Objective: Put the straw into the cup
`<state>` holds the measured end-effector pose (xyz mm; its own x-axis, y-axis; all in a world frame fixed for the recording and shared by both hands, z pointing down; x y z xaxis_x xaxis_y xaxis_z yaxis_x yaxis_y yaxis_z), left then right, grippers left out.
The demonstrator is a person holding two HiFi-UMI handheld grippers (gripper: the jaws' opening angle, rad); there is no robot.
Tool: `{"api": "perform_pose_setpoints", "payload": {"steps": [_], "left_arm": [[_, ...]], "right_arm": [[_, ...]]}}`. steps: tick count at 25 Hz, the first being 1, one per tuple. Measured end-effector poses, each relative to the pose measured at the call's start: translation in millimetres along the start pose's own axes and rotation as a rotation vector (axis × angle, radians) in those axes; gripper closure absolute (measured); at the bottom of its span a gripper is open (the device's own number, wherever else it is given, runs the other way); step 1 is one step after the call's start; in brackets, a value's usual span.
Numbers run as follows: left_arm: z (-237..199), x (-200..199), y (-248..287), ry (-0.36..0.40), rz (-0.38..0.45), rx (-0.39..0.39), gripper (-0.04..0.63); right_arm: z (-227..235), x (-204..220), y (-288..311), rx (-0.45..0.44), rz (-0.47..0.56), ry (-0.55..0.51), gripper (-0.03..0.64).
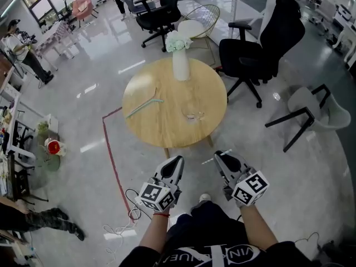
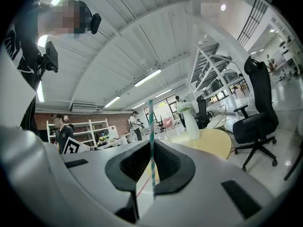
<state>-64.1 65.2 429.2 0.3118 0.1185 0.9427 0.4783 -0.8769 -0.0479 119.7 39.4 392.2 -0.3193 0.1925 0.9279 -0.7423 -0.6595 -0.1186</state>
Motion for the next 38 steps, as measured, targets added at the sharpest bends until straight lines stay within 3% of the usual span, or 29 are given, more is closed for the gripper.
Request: {"api": "perform_pose_setpoints", "payload": {"steps": [12, 38], "left_arm": [[-18, 9, 32, -0.008, 0.004, -0.021, 0.581], [-133, 6, 147, -0.045, -0.073, 0.040, 0.581]], "right_arm": [[27, -3, 29, -0.038, 0.010, 0.027, 0.595], [106, -24, 166, -0.016, 0.064, 0.057, 0.595]]}}
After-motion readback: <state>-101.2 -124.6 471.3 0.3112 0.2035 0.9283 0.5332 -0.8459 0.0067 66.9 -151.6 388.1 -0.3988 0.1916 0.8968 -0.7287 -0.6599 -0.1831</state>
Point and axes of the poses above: the fingertips, and each gripper's own axes: y forward along the fingers, z to its right, x out of its underside, the point moved 5 cm from there along -y, backward along the fingers, and after that the axes turned 10 degrees about z, right-handed, at the moved point
